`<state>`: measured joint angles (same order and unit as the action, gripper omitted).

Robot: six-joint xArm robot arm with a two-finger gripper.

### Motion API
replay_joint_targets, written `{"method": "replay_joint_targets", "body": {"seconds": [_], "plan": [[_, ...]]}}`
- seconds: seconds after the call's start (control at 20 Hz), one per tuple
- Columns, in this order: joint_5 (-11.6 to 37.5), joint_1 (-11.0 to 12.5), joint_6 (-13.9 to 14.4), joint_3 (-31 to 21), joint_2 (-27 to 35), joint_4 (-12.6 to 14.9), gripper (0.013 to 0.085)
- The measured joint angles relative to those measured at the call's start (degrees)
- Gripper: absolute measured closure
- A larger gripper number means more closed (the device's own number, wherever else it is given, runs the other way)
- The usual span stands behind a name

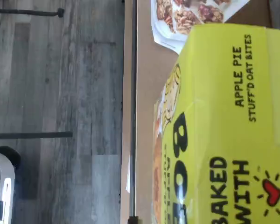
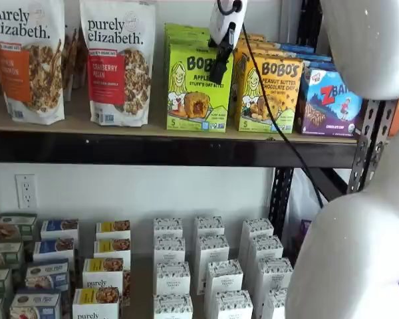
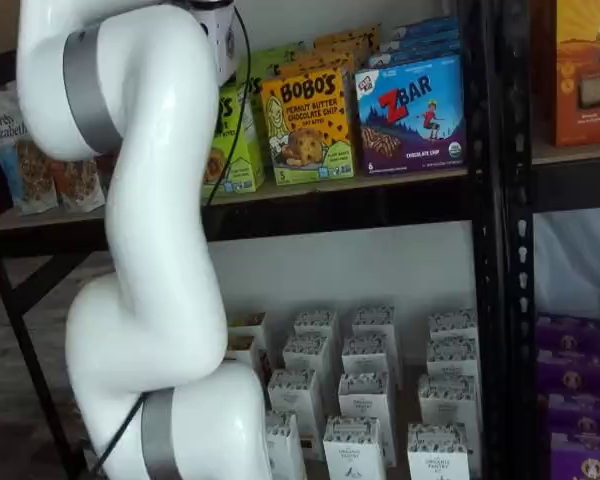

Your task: Pick the green box on the top shelf, the fourth from the left

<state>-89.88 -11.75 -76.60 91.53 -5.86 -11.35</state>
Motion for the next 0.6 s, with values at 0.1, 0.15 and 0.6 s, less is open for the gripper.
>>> {"method": "replay_joint_targets", "body": {"seconds": [0.1, 0.15, 0.6], "plan": [[-0.42, -0.04, 0.05, 0.36, 0.21, 0.18, 0.033], [-0.39, -0.05, 0.06, 0.35, 0.2, 0.17, 0.033], [-0.13, -0.19, 0.23, 0.19, -0.06, -0.11, 0.045]]}}
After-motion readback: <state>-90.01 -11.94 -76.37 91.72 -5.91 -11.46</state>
